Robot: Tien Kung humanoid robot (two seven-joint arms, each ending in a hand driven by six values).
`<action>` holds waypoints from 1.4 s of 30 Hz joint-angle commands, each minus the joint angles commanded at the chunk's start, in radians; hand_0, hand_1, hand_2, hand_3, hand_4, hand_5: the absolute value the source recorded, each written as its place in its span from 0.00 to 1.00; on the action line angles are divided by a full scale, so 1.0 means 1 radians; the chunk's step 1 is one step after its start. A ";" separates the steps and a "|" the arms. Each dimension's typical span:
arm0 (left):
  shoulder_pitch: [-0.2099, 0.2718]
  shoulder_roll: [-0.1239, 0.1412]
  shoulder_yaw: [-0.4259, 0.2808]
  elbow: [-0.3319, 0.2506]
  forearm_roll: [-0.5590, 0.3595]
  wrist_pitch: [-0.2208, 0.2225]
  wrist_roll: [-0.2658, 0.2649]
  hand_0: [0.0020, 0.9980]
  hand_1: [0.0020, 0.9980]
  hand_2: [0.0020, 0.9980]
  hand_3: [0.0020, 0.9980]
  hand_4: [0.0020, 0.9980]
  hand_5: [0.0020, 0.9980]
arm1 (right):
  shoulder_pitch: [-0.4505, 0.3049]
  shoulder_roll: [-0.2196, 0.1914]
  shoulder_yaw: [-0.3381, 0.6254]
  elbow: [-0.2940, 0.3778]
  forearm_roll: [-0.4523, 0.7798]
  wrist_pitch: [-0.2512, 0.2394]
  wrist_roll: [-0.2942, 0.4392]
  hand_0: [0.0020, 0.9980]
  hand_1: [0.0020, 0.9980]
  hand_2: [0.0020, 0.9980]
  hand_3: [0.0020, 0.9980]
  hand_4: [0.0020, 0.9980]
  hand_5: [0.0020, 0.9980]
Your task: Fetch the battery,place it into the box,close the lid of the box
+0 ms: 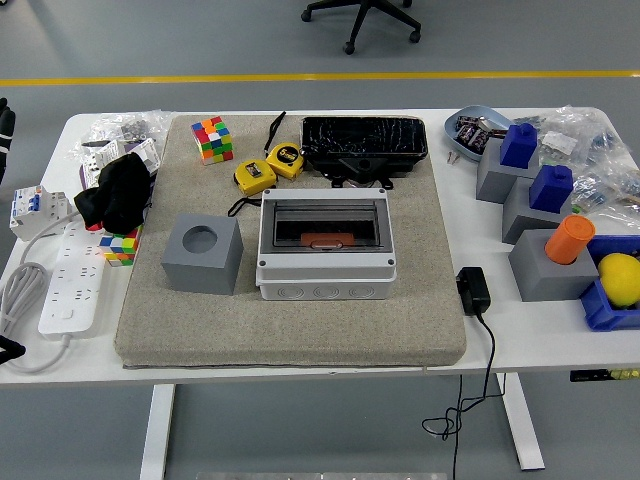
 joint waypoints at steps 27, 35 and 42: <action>-0.001 0.006 0.048 0.018 -0.114 -0.006 0.016 0.84 0.83 0.82 0.81 1.00 1.00 | 0.006 -0.006 -0.021 0.000 0.000 0.002 -0.013 1.00 0.94 0.86 0.87 1.00 1.00; -0.003 0.008 0.057 0.017 -0.110 0.001 0.015 0.83 0.82 0.82 0.81 1.00 1.00 | 0.007 -0.009 -0.024 0.000 0.002 0.002 -0.017 1.00 0.94 0.86 0.87 1.00 1.00; -0.004 0.009 0.060 0.014 -0.105 0.000 0.019 0.83 0.81 0.82 0.81 1.00 1.00 | 0.007 -0.010 -0.026 0.000 0.005 0.003 -0.017 1.00 0.94 0.86 0.87 1.00 1.00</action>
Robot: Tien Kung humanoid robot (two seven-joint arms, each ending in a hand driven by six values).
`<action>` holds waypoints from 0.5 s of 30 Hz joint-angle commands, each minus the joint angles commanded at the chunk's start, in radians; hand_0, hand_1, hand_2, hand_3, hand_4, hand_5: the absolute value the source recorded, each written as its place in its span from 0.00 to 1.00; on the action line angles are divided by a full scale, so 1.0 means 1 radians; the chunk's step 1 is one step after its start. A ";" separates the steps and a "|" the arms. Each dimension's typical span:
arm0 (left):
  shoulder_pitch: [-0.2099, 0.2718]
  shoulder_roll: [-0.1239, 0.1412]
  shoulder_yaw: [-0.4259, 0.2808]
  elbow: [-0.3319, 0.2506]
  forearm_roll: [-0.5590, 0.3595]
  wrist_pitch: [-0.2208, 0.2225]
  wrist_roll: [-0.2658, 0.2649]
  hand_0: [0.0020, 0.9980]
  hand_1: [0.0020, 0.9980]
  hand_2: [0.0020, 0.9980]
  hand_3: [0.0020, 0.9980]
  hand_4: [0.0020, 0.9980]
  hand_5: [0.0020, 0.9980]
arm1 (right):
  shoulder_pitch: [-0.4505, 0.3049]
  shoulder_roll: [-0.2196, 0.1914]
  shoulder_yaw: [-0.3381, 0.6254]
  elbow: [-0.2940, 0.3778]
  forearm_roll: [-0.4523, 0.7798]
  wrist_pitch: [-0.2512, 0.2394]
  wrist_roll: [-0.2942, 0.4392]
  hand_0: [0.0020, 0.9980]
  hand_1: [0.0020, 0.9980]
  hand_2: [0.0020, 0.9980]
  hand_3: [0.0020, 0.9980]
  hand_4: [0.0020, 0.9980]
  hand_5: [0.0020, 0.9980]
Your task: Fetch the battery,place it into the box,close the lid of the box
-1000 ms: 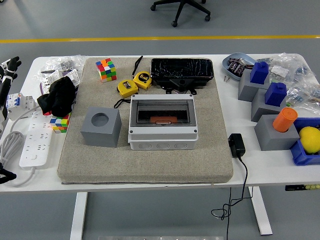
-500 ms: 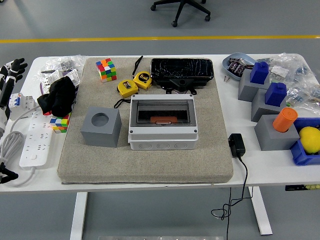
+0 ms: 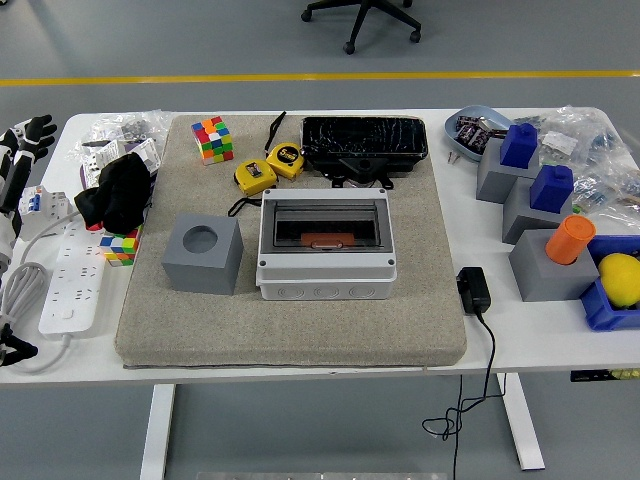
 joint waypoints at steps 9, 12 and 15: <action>-0.004 0.000 0.000 0.000 0.000 0.000 0.002 0.82 0.81 0.82 0.80 1.00 1.00 | 0.003 0.000 -0.002 0.000 0.003 0.001 0.000 1.00 0.94 0.86 0.87 1.00 1.00; -0.003 0.000 0.001 0.000 0.000 0.000 0.003 0.81 0.80 0.81 0.80 1.00 1.00 | 0.003 0.000 -0.002 0.000 0.004 0.001 0.000 1.00 0.94 0.86 0.87 1.00 1.00; -0.003 0.000 0.001 0.000 0.001 -0.001 0.004 0.81 0.80 0.81 0.80 1.00 1.00 | 0.002 0.000 -0.002 0.000 0.003 0.001 0.001 1.00 0.94 0.86 0.87 1.00 1.00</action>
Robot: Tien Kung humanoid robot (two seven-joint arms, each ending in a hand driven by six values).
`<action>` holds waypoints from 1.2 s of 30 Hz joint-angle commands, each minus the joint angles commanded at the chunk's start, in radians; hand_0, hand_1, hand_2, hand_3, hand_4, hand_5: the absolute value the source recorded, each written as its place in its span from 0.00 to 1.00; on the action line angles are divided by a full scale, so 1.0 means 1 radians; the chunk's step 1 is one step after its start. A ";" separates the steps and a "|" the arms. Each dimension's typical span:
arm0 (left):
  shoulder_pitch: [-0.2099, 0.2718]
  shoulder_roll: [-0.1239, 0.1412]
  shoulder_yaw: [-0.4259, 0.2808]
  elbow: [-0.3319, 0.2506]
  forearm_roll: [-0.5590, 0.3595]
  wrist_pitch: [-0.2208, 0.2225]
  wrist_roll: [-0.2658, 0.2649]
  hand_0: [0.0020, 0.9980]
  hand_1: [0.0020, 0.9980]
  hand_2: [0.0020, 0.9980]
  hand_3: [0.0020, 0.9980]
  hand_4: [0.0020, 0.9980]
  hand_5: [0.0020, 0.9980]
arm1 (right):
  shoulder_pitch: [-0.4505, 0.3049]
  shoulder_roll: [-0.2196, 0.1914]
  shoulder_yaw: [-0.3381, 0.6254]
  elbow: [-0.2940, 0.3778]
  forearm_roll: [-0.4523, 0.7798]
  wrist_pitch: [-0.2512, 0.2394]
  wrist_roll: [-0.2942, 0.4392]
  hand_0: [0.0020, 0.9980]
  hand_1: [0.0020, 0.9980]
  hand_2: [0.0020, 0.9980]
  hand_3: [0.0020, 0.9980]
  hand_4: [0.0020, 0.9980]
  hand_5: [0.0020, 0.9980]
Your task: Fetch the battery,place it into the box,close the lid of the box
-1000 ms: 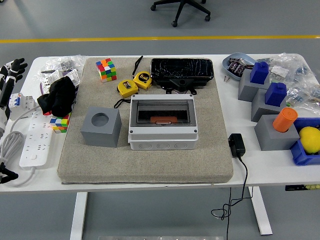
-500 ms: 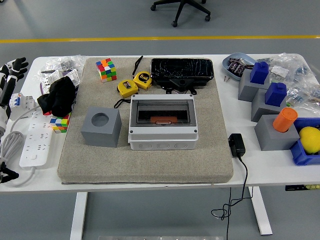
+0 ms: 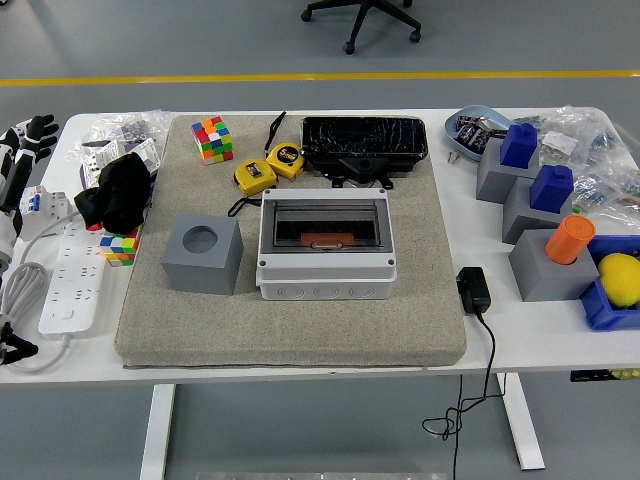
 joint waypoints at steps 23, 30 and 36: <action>0.000 -0.005 -0.014 0.011 0.004 -0.015 -0.019 0.83 0.81 0.81 0.80 1.00 1.00 | -0.002 0.003 0.003 0.000 0.000 -0.001 0.000 1.00 0.94 0.86 0.87 1.00 1.00; 0.002 -0.007 -0.013 0.009 0.000 -0.017 -0.016 0.84 0.83 0.81 0.80 1.00 1.00 | -0.003 0.005 0.006 0.000 -0.002 -0.002 0.002 1.00 0.94 0.86 0.87 1.00 1.00; 0.004 -0.007 -0.012 0.008 0.002 -0.017 -0.006 0.84 0.82 0.81 0.79 1.00 1.00 | -0.004 0.006 0.008 0.000 -0.002 -0.003 0.002 1.00 0.94 0.86 0.87 1.00 1.00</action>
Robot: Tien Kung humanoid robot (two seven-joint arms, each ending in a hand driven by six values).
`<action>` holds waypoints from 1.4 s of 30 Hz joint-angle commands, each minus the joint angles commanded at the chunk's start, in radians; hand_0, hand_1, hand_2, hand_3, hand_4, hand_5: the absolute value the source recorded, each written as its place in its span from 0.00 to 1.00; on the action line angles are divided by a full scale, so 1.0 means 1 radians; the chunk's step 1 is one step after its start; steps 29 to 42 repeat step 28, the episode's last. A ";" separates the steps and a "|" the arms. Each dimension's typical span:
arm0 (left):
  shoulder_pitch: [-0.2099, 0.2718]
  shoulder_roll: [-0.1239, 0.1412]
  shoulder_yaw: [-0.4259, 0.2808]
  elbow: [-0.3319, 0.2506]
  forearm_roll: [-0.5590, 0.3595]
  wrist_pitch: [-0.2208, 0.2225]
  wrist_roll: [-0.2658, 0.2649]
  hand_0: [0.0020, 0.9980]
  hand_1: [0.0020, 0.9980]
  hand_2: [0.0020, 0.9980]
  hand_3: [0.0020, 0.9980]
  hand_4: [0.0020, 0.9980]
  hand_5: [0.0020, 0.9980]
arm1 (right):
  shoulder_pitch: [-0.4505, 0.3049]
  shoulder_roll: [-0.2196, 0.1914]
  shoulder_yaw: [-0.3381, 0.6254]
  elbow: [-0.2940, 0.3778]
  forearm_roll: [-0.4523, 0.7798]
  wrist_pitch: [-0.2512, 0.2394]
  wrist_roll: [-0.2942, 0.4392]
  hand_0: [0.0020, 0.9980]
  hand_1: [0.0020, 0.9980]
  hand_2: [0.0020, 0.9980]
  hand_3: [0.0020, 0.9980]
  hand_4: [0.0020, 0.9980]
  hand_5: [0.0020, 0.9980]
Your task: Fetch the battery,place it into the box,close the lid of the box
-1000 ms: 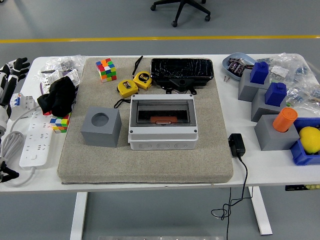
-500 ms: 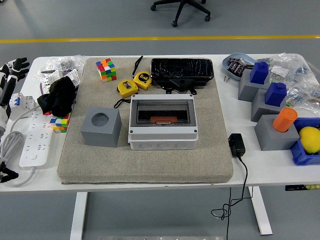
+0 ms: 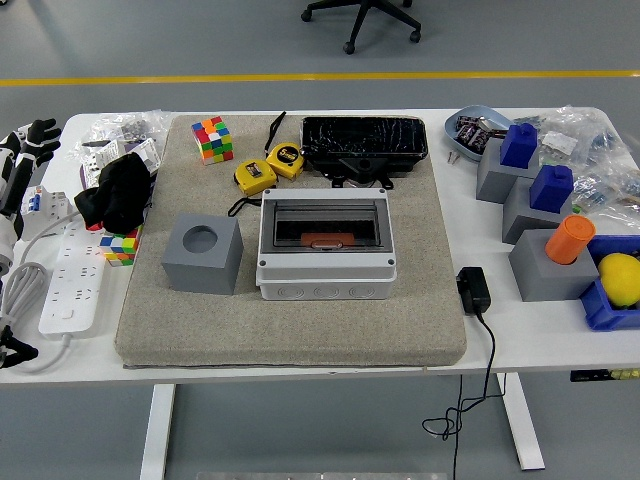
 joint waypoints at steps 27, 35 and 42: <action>-0.001 -0.002 0.001 -0.001 0.003 -0.004 -0.003 0.84 0.83 0.81 0.80 1.00 1.00 | 0.000 -0.003 -0.009 0.000 0.001 0.000 -0.004 1.00 0.94 0.86 0.87 1.00 1.00; -0.001 -0.002 0.002 -0.001 0.004 -0.004 -0.003 0.84 0.83 0.81 0.80 1.00 1.00 | 0.000 -0.003 -0.009 0.000 0.001 0.000 -0.005 1.00 0.94 0.86 0.87 1.00 1.00; -0.001 -0.002 0.002 -0.001 0.004 -0.004 -0.003 0.84 0.83 0.81 0.80 1.00 1.00 | 0.000 -0.003 -0.009 0.000 0.001 0.000 -0.005 1.00 0.94 0.86 0.87 1.00 1.00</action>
